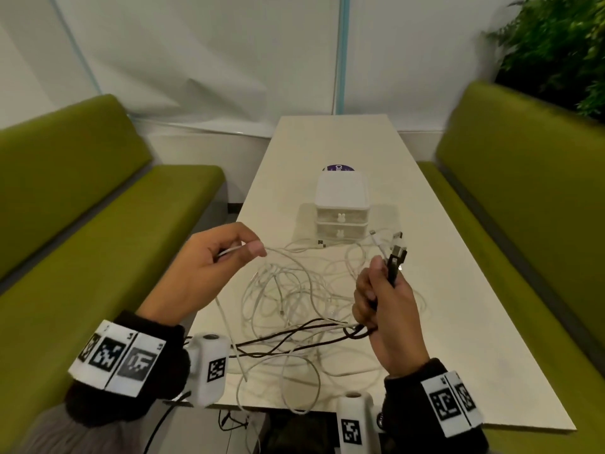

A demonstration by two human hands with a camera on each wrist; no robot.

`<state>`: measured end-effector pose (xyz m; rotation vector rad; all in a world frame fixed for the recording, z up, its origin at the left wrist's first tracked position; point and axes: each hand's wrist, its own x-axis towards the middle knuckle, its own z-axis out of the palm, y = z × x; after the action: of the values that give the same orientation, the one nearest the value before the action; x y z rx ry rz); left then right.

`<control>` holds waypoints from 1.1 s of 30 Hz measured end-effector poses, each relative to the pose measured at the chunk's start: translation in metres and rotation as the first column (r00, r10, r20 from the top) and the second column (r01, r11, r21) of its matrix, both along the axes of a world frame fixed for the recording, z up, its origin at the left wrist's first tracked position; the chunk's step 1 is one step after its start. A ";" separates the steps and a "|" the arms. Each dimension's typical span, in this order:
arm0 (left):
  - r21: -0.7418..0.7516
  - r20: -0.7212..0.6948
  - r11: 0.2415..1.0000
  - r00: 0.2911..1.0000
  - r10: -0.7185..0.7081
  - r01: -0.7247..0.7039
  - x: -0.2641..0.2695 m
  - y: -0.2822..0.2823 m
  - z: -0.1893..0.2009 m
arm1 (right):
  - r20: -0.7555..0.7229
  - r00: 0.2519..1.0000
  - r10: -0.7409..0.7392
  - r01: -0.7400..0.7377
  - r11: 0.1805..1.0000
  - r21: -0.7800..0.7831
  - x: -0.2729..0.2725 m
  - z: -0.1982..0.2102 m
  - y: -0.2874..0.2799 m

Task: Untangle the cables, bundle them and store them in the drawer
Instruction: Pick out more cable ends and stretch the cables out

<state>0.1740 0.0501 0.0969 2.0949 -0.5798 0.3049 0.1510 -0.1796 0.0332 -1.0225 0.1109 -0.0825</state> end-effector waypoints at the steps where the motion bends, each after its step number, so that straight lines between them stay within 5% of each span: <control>1: -0.004 0.024 1.000 1.000 0.012 -0.012 0.002 -0.002 0.005 | -0.006 1.000 -0.012 0.012 1.000 -0.009 0.000 0.000 0.001; 5: 0.027 0.078 0.999 0.996 0.039 -0.041 0.009 0.006 0.027 | -0.036 0.996 -0.078 0.080 0.996 0.044 0.000 0.001 -0.003; 8: 0.196 0.060 0.976 0.995 0.081 -0.091 0.014 0.031 0.034 | -0.039 0.982 -0.186 0.189 0.976 0.109 0.000 0.005 -0.013; 13: 0.613 -0.037 0.763 0.957 0.289 -0.207 0.021 0.104 0.032 | -0.016 0.965 -0.262 0.260 0.950 0.173 -0.002 0.014 -0.023; 22: 0.669 -0.062 0.613 0.791 0.609 -0.420 0.043 0.190 -0.034 | 0.015 0.940 -0.340 0.331 0.922 0.199 -0.001 0.023 -0.029; 28: 0.657 -0.529 0.748 0.765 0.367 0.095 0.037 0.128 -0.067 | 0.031 0.963 -0.268 0.255 0.941 0.224 -0.001 0.023 -0.014; 31: 0.393 -0.429 0.917 0.895 0.121 0.065 0.013 0.046 -0.053 | 0.047 0.979 -0.200 0.185 0.958 0.220 0.000 0.024 0.001; 33: 0.234 -0.374 0.961 0.926 -0.049 0.146 -0.002 -0.011 -0.048 | 0.060 0.985 -0.159 0.143 0.966 0.214 0.002 0.023 0.011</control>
<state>0.1717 0.0387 0.0493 2.2865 -0.5170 -0.2316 0.1529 -0.1690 0.0561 -0.7980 0.1249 -0.2443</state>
